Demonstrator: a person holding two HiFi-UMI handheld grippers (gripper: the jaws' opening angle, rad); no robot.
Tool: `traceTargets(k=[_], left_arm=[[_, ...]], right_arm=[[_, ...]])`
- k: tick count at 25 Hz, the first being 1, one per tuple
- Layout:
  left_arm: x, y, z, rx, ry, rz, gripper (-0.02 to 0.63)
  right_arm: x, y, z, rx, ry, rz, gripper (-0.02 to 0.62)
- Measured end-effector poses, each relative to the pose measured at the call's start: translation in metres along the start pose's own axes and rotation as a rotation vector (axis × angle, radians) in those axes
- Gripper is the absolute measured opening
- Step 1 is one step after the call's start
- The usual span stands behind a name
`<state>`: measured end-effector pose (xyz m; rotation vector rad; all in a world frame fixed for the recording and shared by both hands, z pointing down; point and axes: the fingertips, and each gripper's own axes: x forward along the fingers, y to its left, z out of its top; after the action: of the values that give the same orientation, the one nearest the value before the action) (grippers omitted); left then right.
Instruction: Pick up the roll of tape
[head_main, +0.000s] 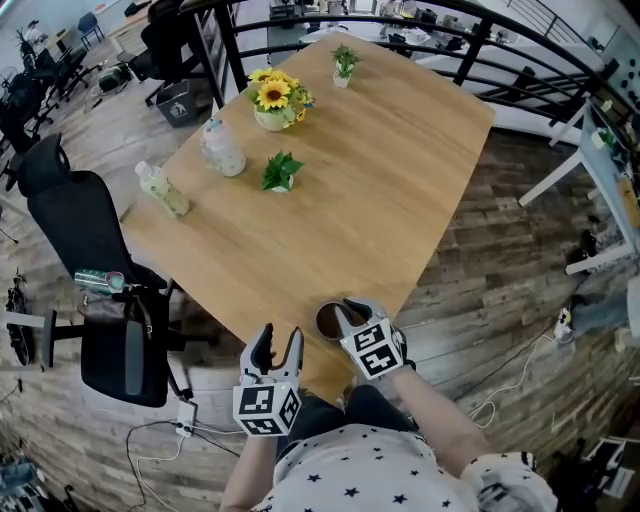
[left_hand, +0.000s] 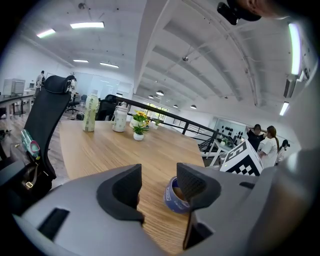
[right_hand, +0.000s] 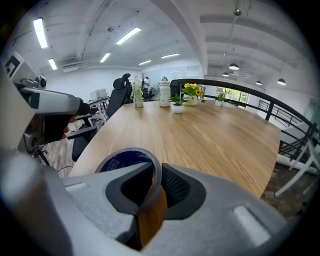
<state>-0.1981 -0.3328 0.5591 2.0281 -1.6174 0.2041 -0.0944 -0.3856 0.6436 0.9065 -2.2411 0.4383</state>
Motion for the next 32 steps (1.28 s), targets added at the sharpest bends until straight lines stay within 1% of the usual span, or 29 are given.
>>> traceTargets(k=[4, 7, 12, 20, 25, 32], left_arm=[[-0.002, 0.001, 0.000, 0.000, -0.007, -0.004, 0.202], [-0.002, 0.000, 0.000, 0.001, -0.013, -0.005, 0.202], [-0.009, -0.002, 0.001, 0.000, -0.024, -0.002, 0.202], [-0.032, -0.013, 0.001, -0.001, -0.053, 0.008, 0.202], [-0.051, -0.027, -0.003, 0.001, -0.068, 0.006, 0.202], [-0.080, -0.047, -0.013, 0.000, -0.094, 0.009, 0.202]], right_arm=[[0.001, 0.000, -0.002, 0.000, -0.001, 0.001, 0.063], [-0.001, -0.002, -0.001, 0.019, -0.005, -0.009, 0.061], [-0.010, -0.004, 0.002, 0.013, -0.045, -0.037, 0.060], [-0.045, 0.005, 0.014, 0.041, -0.123, -0.049, 0.060], [-0.076, 0.016, 0.021, 0.046, -0.177, -0.052, 0.060], [-0.114, 0.034, 0.017, 0.040, -0.229, -0.048, 0.060]])
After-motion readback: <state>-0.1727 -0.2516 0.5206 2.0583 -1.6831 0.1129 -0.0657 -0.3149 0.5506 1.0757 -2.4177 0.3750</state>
